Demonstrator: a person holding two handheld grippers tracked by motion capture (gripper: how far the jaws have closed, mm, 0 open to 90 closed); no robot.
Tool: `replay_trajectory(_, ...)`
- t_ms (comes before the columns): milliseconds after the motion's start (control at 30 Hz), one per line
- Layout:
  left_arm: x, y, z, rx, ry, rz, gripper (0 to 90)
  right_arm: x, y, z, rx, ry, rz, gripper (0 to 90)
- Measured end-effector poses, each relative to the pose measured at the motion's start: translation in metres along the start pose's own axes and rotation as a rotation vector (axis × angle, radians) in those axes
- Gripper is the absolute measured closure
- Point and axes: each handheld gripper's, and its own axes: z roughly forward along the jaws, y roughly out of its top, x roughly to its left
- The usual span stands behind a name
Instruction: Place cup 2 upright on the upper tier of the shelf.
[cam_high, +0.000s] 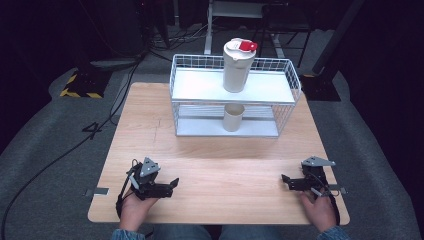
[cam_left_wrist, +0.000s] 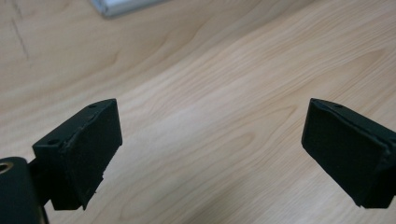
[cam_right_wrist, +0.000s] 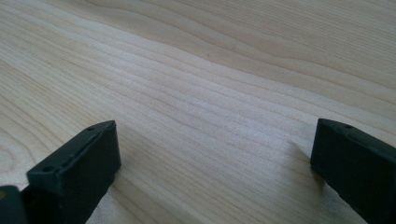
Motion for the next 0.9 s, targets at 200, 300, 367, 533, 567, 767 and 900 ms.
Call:
replay_trajectory(200,0.003,-0.009,0.013,0.079,0.023,-0.001,5.9,0.0,0.0,0.0,0.0,0.0,-0.002,1.8)
replay_trajectory(300,0.004,-0.012,0.017,0.101,0.03,-0.004,5.9,0.0,0.0,0.0,0.0,0.0,-0.002,1.7)
replay_trajectory(367,0.004,-0.014,0.018,0.093,0.043,0.007,5.3,0.0,0.0,0.0,0.0,0.0,-0.002,1.8)
replay_trajectory(533,0.004,-0.013,0.02,0.105,0.086,0.023,3.5,0.0,0.0,0.0,0.0,0.0,-0.002,1.8)
replay_trajectory(567,0.005,-0.013,0.021,0.107,0.088,0.026,3.5,0.0,0.0,0.0,0.0,0.0,-0.002,1.8)
replay_trajectory(767,0.007,-0.012,0.023,0.106,0.108,0.003,2.0,0.0,0.0,0.0,0.0,0.0,-0.002,1.8)
replay_trajectory(900,0.007,-0.011,0.023,0.105,0.117,-0.005,1.7,0.0,0.0,0.0,0.0,0.0,-0.002,1.8)
